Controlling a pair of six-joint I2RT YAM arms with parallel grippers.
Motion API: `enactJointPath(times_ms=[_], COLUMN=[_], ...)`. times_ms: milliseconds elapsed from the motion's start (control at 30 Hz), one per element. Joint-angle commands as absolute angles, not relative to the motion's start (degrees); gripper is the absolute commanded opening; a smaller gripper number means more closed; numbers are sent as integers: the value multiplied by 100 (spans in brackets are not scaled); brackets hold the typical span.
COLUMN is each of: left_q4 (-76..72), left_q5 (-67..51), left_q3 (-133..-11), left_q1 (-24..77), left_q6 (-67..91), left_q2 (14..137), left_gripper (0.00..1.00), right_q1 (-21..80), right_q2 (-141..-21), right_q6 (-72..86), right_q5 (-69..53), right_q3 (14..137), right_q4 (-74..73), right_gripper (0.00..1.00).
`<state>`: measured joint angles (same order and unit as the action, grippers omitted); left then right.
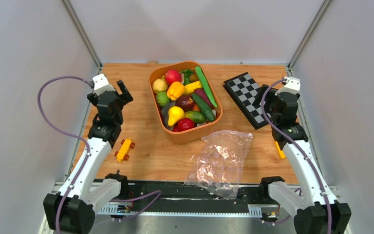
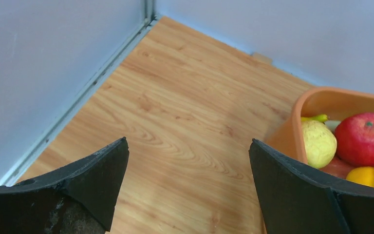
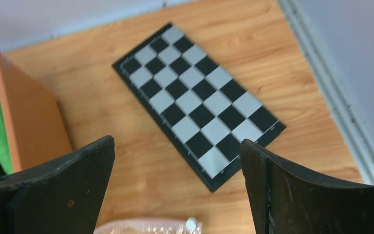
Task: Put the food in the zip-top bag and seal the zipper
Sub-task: Move the bin to the center of the board.
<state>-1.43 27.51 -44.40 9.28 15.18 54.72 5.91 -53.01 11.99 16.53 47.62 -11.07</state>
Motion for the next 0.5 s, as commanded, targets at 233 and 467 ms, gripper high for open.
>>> enactJointPath(times_ms=[233,467], left_q4=[821,856], left_q5=[1231,-278], left_q3=[-4795,-4746], left_q1=[914,914], left_q6=[2481,2216], left_q2=[4704,4150], left_gripper=[100,100], right_q1=[582,925], right_q2=[-6697,-7790], right_q6=[1153,640], right_q5=[-1706,-2768], right_q3=[5077,5586], right_q4=[-1873,-1709], right_gripper=[100,100])
